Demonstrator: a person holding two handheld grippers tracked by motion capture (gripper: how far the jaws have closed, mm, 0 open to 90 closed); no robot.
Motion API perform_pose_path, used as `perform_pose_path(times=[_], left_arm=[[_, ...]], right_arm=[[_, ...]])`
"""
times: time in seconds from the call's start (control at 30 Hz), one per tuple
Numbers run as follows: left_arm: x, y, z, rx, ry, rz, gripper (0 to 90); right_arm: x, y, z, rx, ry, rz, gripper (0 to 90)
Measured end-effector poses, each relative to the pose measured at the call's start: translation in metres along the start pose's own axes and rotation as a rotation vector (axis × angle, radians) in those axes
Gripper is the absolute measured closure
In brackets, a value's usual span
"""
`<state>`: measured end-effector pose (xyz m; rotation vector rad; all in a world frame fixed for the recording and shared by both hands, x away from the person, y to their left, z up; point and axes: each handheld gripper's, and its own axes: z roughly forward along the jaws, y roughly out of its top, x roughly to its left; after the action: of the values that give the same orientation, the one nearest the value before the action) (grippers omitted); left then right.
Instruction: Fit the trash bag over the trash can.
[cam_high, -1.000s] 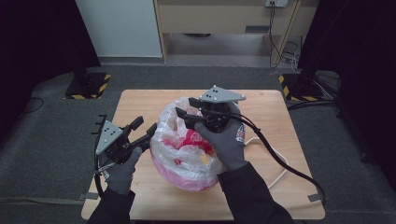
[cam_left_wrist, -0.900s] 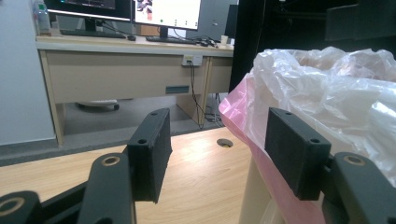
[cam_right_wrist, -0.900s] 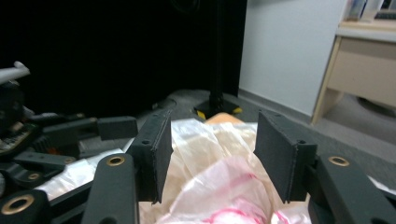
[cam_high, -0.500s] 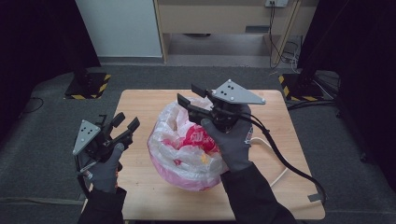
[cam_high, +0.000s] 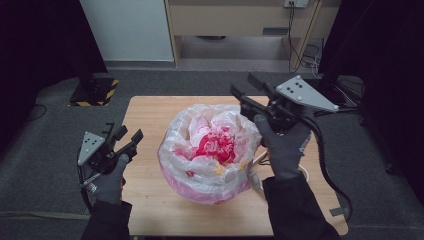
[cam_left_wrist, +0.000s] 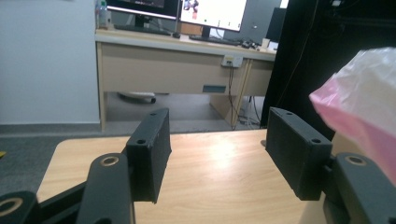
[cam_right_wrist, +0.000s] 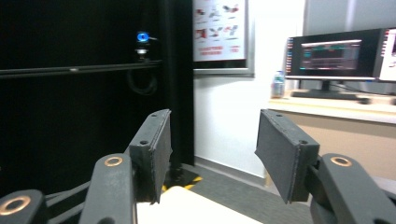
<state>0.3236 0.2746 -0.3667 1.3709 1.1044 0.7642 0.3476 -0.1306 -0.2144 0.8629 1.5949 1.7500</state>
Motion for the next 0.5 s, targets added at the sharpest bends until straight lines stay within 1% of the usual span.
perform_pose_path(times=[0.07,0.2,0.27,0.4,0.5], left_arm=[[0.001,-0.003,0.000,0.016,0.005,0.009,39.4],[0.003,-0.011,-0.001,0.051,0.016,0.038,39.1],[0.006,-0.016,-0.002,0.071,0.025,0.051,38.9],[0.010,-0.024,-0.002,0.100,0.039,0.055,38.3],[0.010,-0.031,0.000,0.133,0.039,0.073,37.2]], right_arm=[[-0.012,-0.001,-0.009,0.003,-0.035,0.004,45.3],[-0.031,-0.005,-0.024,0.003,-0.087,0.015,45.3],[-0.040,-0.009,-0.030,0.007,-0.107,0.021,45.3],[-0.053,-0.018,-0.039,0.024,-0.137,0.032,44.8],[-0.063,-0.030,-0.045,0.048,-0.158,0.042,44.3]])
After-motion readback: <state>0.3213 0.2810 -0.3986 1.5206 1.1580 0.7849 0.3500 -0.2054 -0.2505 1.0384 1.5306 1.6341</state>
